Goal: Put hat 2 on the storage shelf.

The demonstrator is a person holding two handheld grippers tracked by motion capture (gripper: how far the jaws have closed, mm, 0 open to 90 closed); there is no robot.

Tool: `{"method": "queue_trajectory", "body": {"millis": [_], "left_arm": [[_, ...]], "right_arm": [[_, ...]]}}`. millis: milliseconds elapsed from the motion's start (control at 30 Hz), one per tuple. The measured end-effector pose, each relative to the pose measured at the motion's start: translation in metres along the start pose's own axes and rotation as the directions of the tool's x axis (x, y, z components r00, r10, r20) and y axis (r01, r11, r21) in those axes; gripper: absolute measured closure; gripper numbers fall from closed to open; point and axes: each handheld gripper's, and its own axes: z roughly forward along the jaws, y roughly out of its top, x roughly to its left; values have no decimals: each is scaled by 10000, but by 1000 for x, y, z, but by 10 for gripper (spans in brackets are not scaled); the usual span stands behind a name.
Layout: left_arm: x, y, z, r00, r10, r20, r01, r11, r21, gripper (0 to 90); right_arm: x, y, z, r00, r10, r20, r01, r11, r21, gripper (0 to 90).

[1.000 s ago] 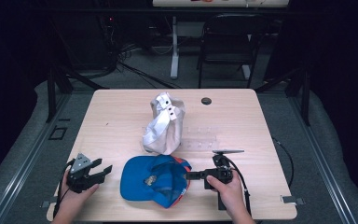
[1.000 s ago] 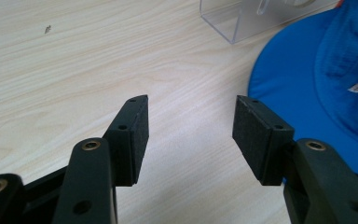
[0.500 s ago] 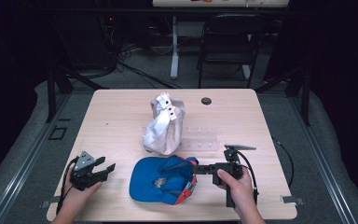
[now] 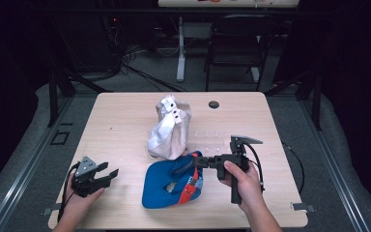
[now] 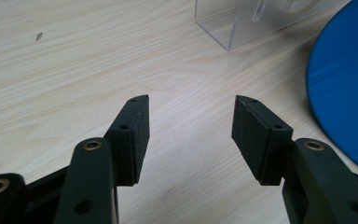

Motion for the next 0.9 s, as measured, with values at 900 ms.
{"method": "queue_trajectory", "body": {"millis": [900], "left_arm": [[-3, 0, 1, 10000, 99, -11, -99, 9999, -88, 469]], "right_arm": [[53, 17, -30, 9989, -464, 59, 466, 9977, -501, 782]]}}
